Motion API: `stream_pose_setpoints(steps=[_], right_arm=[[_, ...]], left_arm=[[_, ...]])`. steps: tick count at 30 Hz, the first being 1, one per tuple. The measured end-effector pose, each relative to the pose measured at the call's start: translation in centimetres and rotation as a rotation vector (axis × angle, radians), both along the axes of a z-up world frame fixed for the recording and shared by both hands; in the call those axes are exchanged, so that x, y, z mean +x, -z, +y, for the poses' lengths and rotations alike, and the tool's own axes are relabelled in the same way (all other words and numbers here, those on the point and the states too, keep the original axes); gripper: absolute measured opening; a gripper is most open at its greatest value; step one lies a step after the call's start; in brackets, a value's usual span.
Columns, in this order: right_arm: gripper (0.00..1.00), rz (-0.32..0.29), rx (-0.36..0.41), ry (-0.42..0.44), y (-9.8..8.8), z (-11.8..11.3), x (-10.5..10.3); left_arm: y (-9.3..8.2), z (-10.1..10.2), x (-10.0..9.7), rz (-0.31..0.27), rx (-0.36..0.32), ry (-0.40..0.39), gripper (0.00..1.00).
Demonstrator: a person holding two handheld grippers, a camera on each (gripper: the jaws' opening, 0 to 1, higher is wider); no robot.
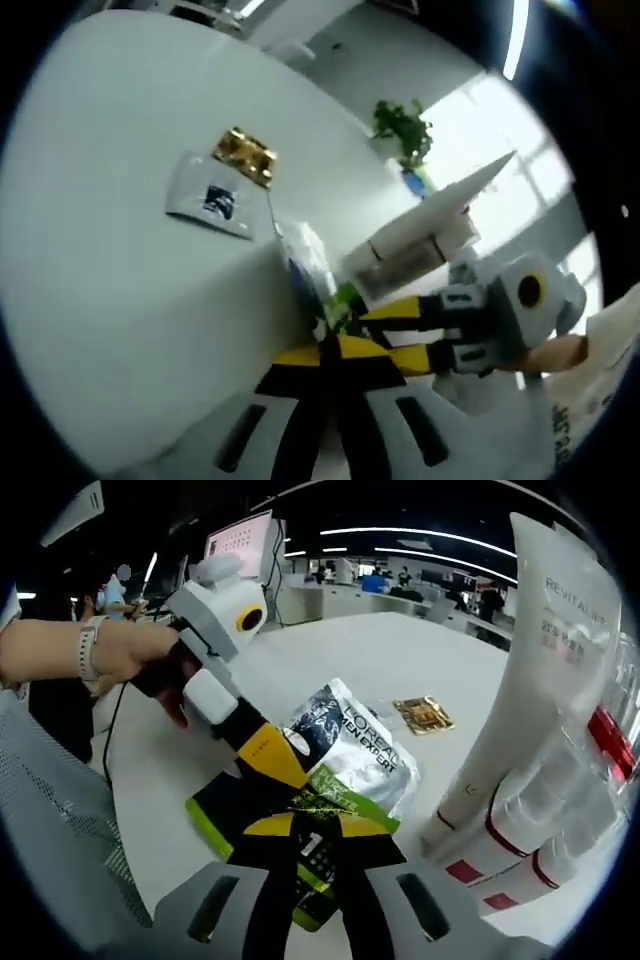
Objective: Arrange the skincare products in the storage area until every visible bottle or jar stands upright without overlapping.
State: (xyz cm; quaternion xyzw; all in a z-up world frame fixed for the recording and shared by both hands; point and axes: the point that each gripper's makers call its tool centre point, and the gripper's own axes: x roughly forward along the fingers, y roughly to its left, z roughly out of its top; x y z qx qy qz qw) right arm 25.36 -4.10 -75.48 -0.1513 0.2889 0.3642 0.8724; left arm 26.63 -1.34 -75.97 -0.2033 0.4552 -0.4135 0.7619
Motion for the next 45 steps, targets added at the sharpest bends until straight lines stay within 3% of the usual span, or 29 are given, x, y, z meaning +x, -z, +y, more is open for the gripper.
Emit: stream_pose_setpoints(steps=[12, 18, 29, 35, 38, 45], right_arm=[[0.13, 0.01, -0.022, 0.02, 0.7, -1.0, 0.0], [0.14, 0.014, -0.024, 0.014, 0.7, -1.0, 0.2], [0.14, 0.016, -0.028, 0.01, 0.7, -0.9, 0.1], [0.14, 0.018, -0.026, 0.012, 0.7, -0.8, 0.1], [0.14, 0.015, -0.029, 0.009, 0.7, -0.8, 0.0], [0.14, 0.012, -0.035, 0.006, 0.7, -0.8, -0.1]], left_arm=[[0.4, -0.8, 0.3, -0.018, 0.02, -0.013, 0.0], [0.3, -0.7, 0.3, -0.06, 0.02, 0.001, 0.0], [-0.5, 0.5, 1.3, -0.179, 0.078, 0.015, 0.06], [-1.8, 2.7, 3.3, -0.293, 0.129, -0.033, 0.07], [-1.9, 3.3, 3.7, -0.318, 0.156, -0.053, 0.08], [-2.7, 5.1, 5.8, -0.429, 0.221, -0.166, 0.08]])
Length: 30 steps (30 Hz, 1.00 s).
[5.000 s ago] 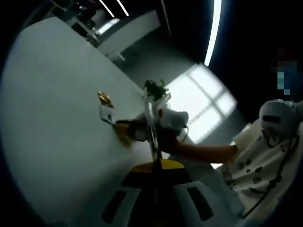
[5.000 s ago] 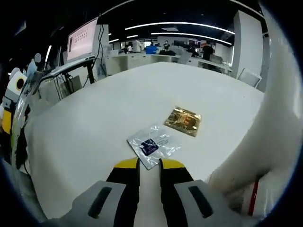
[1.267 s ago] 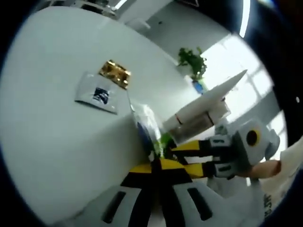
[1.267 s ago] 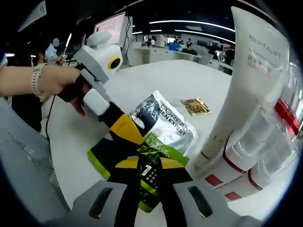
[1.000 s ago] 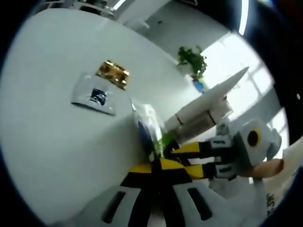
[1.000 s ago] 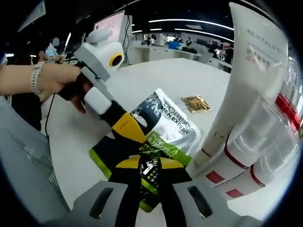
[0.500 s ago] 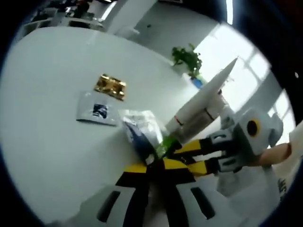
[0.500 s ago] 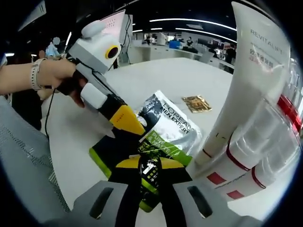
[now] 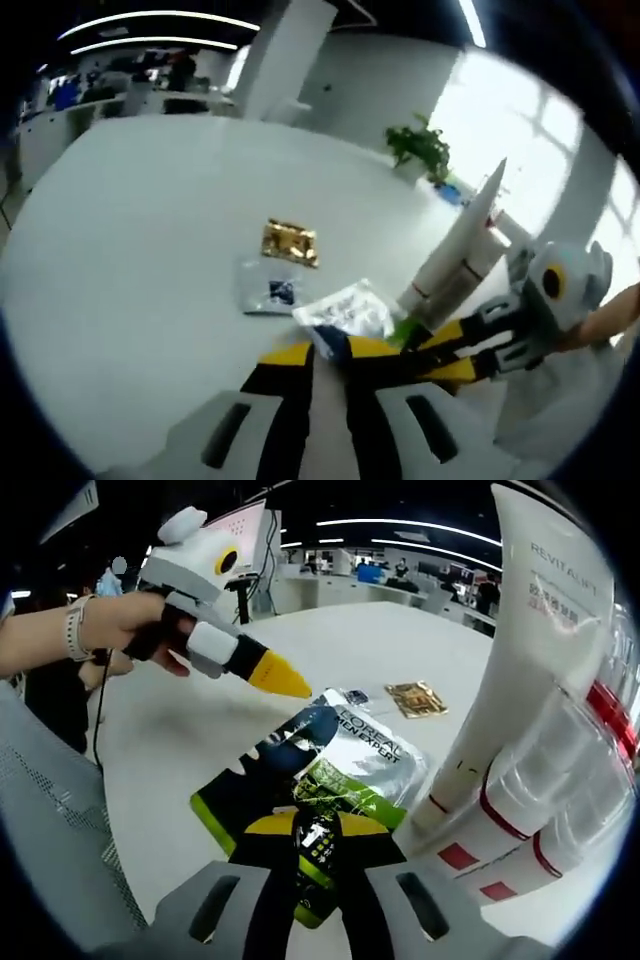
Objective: Arrange the skincare products in the storage area until every visible bottle or jar stands upright without overlapping.
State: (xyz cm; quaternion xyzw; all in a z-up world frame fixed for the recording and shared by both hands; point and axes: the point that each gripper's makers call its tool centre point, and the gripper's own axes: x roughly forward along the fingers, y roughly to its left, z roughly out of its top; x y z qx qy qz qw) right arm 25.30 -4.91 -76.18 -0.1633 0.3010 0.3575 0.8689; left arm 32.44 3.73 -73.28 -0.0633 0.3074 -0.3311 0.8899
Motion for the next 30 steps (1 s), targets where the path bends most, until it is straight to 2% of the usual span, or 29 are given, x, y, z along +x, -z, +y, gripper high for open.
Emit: stream_pose_setpoints(steps=[3, 6, 7, 8, 9, 10, 12, 13, 16, 20, 30], right_arm=[[0.14, -0.003, -0.002, -0.001, 0.0, 0.0, 0.0], [0.14, -0.002, -0.003, 0.0, 0.1, 0.0, 0.1], [0.14, -0.003, -0.004, 0.0, 0.1, 0.0, 0.1], [0.14, -0.004, -0.005, 0.0, 0.1, 0.0, 0.1], [0.14, -0.006, -0.006, 0.0, 0.1, 0.0, 0.1], [0.14, -0.007, -0.007, 0.0, 0.1, 0.0, 0.1], [0.13, -0.011, -0.011, 0.0, 0.1, 0.0, 0.0], [0.13, -0.014, -0.013, 0.0, 0.1, 0.0, 0.0], [0.13, -0.015, -0.013, 0.004, 0.1, 0.0, 0.1], [0.13, -0.014, -0.009, 0.002, 0.1, 0.0, 0.1], [0.12, -0.019, -0.016, 0.004, 0.2, -0.2, 0.2]], left_arm=[[-0.5, -0.8, -0.4, -0.021, -0.005, 0.031, 0.08], [-1.5, -1.7, -0.5, -0.141, 0.056, 0.072, 0.08], [-2.0, -2.3, -0.5, -0.182, 0.051, 0.09, 0.08], [-1.8, -2.8, -0.8, -0.158, 0.04, 0.106, 0.09], [-1.1, -3.5, -1.5, -0.1, 0.033, 0.142, 0.11], [-0.7, -3.7, -1.4, -0.092, 0.044, 0.144, 0.14], [0.3, -3.5, -1.3, -0.105, 0.112, 0.159, 0.14], [0.7, -3.6, -1.3, -0.093, 0.117, 0.164, 0.14], [1.6, -3.5, -1.3, -0.054, 0.105, 0.159, 0.14], [1.9, -3.2, -1.2, -0.039, 0.107, 0.149, 0.18], [2.1, -3.7, -0.5, -0.036, 0.114, 0.157, 0.18]])
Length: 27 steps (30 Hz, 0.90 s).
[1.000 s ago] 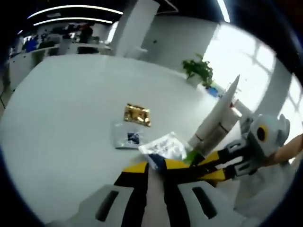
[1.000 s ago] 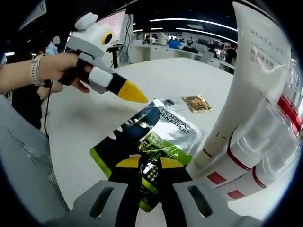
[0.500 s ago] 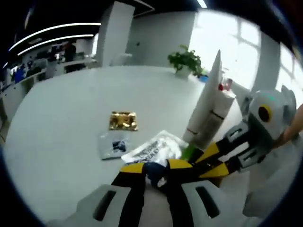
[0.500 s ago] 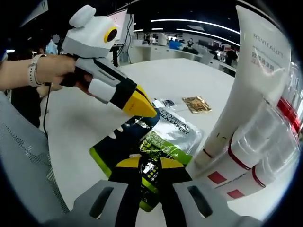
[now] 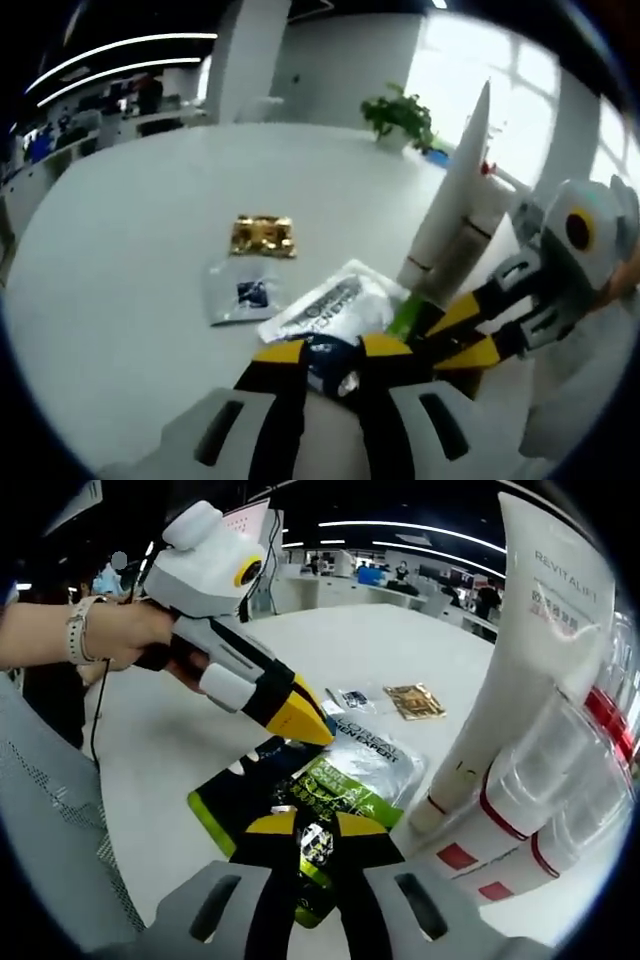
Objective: Arrange the skincare products in the storage area until every visible bottle or jar stands upright without overlapping.
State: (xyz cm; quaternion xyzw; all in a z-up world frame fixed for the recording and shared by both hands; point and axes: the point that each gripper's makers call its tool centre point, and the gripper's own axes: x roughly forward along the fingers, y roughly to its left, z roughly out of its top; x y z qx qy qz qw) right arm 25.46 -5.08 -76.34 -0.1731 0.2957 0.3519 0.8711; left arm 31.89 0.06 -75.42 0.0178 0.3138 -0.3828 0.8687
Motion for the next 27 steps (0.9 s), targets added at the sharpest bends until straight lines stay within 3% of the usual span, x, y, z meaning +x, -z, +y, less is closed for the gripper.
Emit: stream_pose_setpoints(steps=[12, 15, 27], right_arm=[[0.13, -0.002, -0.006, 0.007, -0.1, -0.3, 0.2], [0.14, -0.001, -0.01, 0.001, 0.0, -0.4, 0.2], [0.16, 0.006, 0.04, 0.001, -2.8, -0.4, -1.0]], left_arm=[[-0.4, -0.6, -0.1, 0.004, -0.035, 0.016, 0.18], [-1.1, -0.7, -0.1, -0.044, -0.026, 0.03, 0.15], [-4.5, -0.7, -1.3, -0.088, -0.024, 0.06, 0.17]])
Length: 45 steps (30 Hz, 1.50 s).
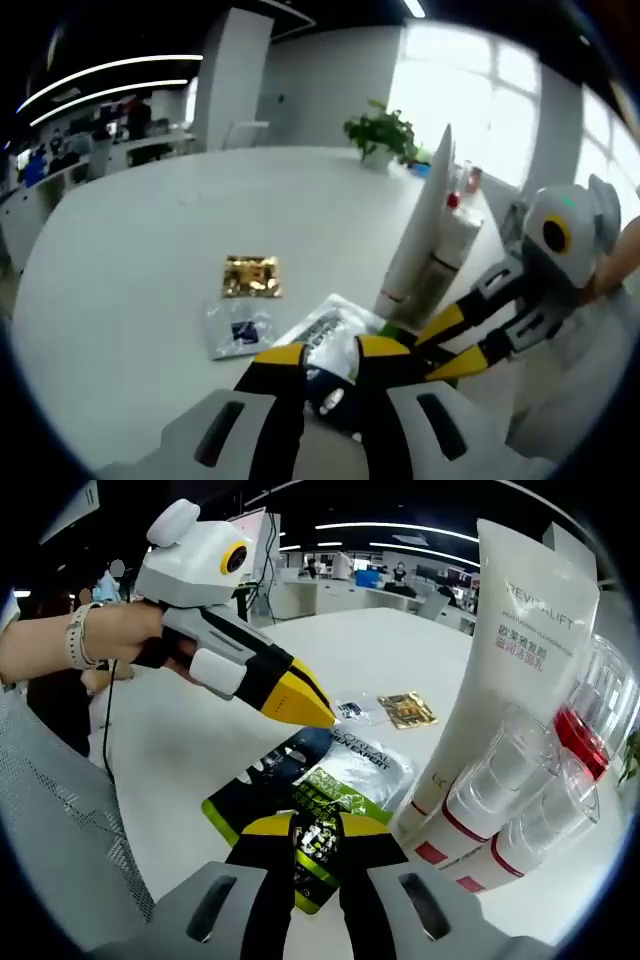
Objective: Arrange the skincare products in the storage area until every visible bottle or jar stands upright without overlapping.
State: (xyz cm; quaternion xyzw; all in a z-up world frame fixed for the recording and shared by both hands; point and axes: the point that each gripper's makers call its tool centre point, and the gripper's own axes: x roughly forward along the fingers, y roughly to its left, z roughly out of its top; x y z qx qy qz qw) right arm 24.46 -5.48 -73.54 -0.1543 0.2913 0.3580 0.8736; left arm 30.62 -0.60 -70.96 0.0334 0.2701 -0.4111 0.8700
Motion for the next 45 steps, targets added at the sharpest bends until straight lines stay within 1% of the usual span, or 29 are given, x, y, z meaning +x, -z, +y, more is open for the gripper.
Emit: stream_pose_setpoints(steps=[3, 5, 12, 14, 17, 18, 19, 21, 24, 28, 29, 32, 35, 36, 37, 40, 42, 45], right_arm=[[0.17, -0.01, 0.012, -0.006, -0.8, 0.1, -0.5], [0.19, -0.013, 0.018, -0.004, -1.4, -0.1, -0.7], [0.2, -0.037, 0.07, 0.007, -4.1, -0.8, -1.8], [0.21, -0.052, 0.078, 0.011, -4.8, -1.0, -2.3], [0.25, -0.054, 0.083, 0.012, -5.4, -1.3, -3.0], [0.26, -0.052, 0.085, 0.013, -5.6, -1.5, -3.2], [0.28, -0.055, 0.09, 0.018, -5.8, -1.7, -3.4], [0.3, -0.061, 0.095, 0.021, -6.2, -2.1, -3.7], [0.34, -0.069, 0.088, 0.032, -6.7, -2.9, -4.0], [0.41, -0.069, 0.09, 0.058, -7.2, -4.2, -4.3], [0.43, -0.072, 0.089, 0.062, -7.4, -4.5, -4.4], [0.47, -0.089, 0.079, 0.077, -7.9, -5.4, -4.5], [0.54, -0.087, 0.071, 0.083, -8.1, -6.1, -4.6], [0.57, -0.085, 0.069, 0.08, -8.1, -6.3, -4.6], [0.61, -0.081, 0.061, 0.075, -8.0, -6.4, -4.7], [0.68, -0.099, 0.031, 0.071, -8.1, -7.0, -4.8], [0.74, -0.091, 0.032, 0.071, -8.2, -7.2, -4.6], [0.79, -0.076, 0.034, 0.073, -8.2, -7.6, -4.5]], left_arm=[[-0.6, -0.1, -0.9, -0.009, 0.006, 0.007, 0.19], [-1.0, 0.2, -1.1, -0.011, 0.005, 0.0, 0.19], [-2.9, 1.1, -2.6, -0.032, -0.013, -0.046, 0.22], [-3.6, 1.4, -2.8, -0.049, -0.027, -0.072, 0.22], [-4.6, 1.4, -3.7, -0.056, -0.043, -0.083, 0.23], [-4.7, 1.4, -4.0, -0.061, -0.037, -0.079, 0.25], [-4.8, 1.3, -4.6, -0.066, -0.016, -0.063, 0.26], [-5.1, 1.2, -5.1, -0.08, -0.009, -0.065, 0.28], [-5.2, 1.3, -5.8, -0.072, -0.004, -0.073, 0.31], [-5.5, 2.0, -6.5, -0.07, -0.007, -0.103, 0.35], [-5.7, 2.0, -6.7, -0.074, -0.009, -0.108, 0.36], [-6.2, 2.2, -7.4, -0.073, -0.007, -0.118, 0.44], [-6.5, 2.4, -8.2, -0.087, 0.016, -0.135, 0.49], [-6.6, 2.4, -8.3, -0.089, 0.018, -0.142, 0.51], [-6.7, 2.4, -8.5, -0.089, 0.02, -0.144, 0.52], [-6.7, 2.5, -9.1, -0.075, 0.008, -0.163, 0.58], [-6.7, 2.7, -9.3, -0.07, 0.008, -0.176, 0.64], [-6.8, 2.7, -9.7, -0.072, 0.013, -0.188, 0.7]])
